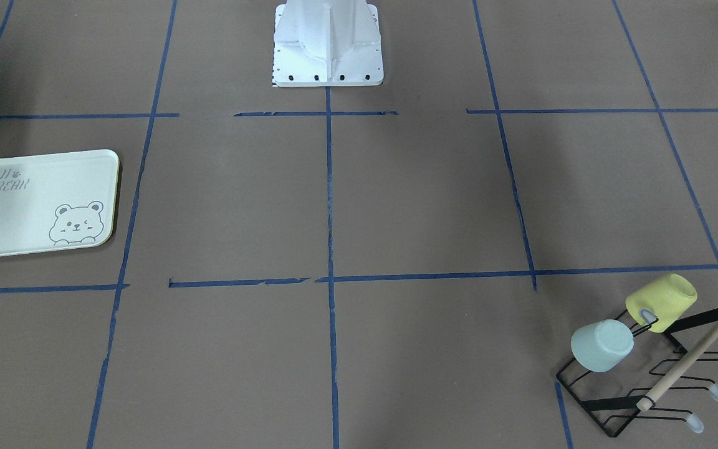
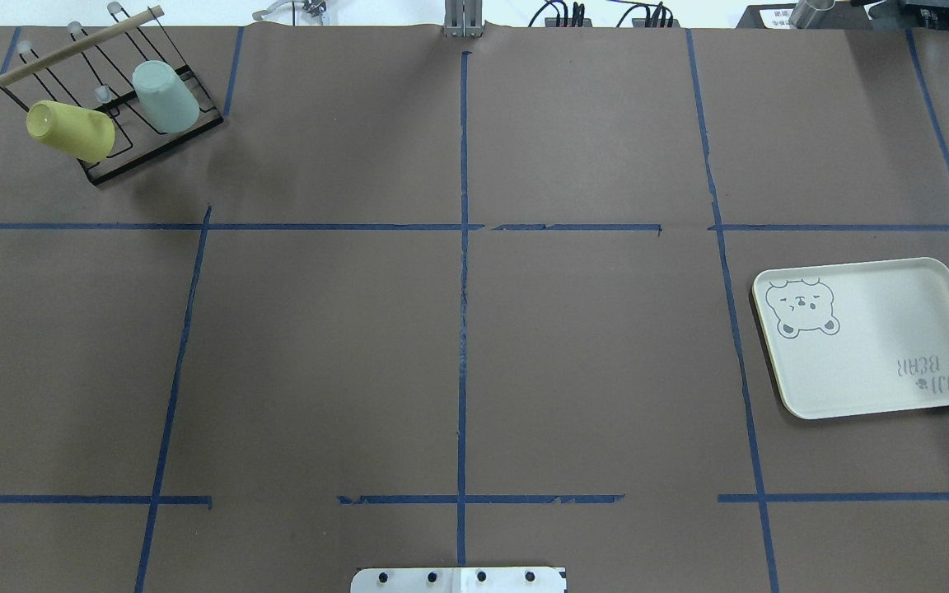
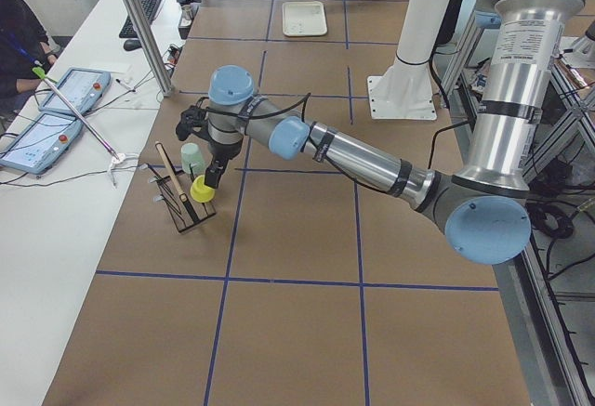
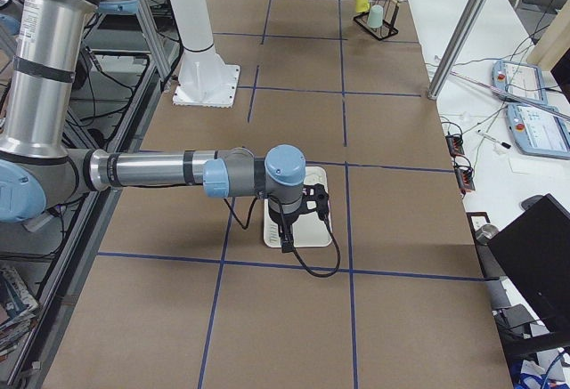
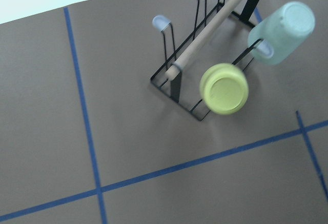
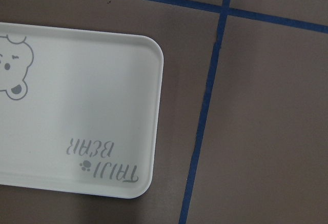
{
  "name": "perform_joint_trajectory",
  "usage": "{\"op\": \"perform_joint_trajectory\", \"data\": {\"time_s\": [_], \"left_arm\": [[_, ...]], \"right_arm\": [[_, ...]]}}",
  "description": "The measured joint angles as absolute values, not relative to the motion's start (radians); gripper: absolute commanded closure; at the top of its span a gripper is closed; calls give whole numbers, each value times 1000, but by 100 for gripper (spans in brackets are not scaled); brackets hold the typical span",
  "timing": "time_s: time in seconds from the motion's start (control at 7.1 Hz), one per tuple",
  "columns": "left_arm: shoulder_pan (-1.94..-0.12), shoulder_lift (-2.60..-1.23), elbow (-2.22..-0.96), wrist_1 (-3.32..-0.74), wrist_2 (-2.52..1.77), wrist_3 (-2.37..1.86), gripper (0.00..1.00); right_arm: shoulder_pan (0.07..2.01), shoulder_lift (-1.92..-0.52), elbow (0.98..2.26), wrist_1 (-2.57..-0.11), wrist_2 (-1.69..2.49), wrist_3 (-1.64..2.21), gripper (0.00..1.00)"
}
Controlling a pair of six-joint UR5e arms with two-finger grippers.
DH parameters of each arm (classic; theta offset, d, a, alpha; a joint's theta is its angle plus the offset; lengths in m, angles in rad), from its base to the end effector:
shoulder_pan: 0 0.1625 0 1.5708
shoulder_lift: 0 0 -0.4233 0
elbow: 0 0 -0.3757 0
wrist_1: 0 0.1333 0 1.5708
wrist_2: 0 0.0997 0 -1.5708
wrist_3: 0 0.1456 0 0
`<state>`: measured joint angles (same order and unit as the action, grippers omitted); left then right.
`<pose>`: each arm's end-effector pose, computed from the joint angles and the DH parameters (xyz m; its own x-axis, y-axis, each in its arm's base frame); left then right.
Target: Left arm grabs green cup and hands to right arm on tray
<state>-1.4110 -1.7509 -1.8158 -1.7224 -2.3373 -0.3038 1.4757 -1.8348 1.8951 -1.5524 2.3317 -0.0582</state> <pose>0.0570 -0.5569 0.4576 0.6611 0.2181 -0.7179 0.0675 0.9357 0.3464 -0.0026 -0.3737 0.6458 0.7091 -0.1803 0.6817 0.1361 0.9836 0.1185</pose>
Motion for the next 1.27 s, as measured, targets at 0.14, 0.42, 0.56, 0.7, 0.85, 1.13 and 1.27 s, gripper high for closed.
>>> {"op": "perform_joint_trajectory", "data": {"time_s": [0.14, 0.42, 0.56, 0.7, 0.85, 1.13, 1.27], "left_arm": [[-1361, -1811, -1795, -1735, -2314, -409, 0], [-1272, -1910, -1741, -1747, -2205, -548, 0], [-1227, -1938, -1709, -1777, -2141, -588, 0], [-1192, -1965, -1658, -1833, -2096, -628, 0], [-1166, -2012, -1572, -1900, -2060, -667, 0], [-1126, -2084, -1438, -1970, -1982, -700, 0], [-1099, -2115, -1392, -1980, -1933, -716, 0]], "right_arm": [[1476, -1835, 1895, -1552, 2332, -58, 0], [1476, -1835, 1894, -1552, 2332, -58, 0], [1476, -1835, 1893, -1552, 2332, -58, 0], [1476, -1835, 1893, -1552, 2332, -58, 0], [1476, -1835, 1892, -1552, 2332, -58, 0], [1475, -1835, 1893, -1552, 2332, -57, 0], [1475, -1835, 1893, -1552, 2332, -57, 0]]}}
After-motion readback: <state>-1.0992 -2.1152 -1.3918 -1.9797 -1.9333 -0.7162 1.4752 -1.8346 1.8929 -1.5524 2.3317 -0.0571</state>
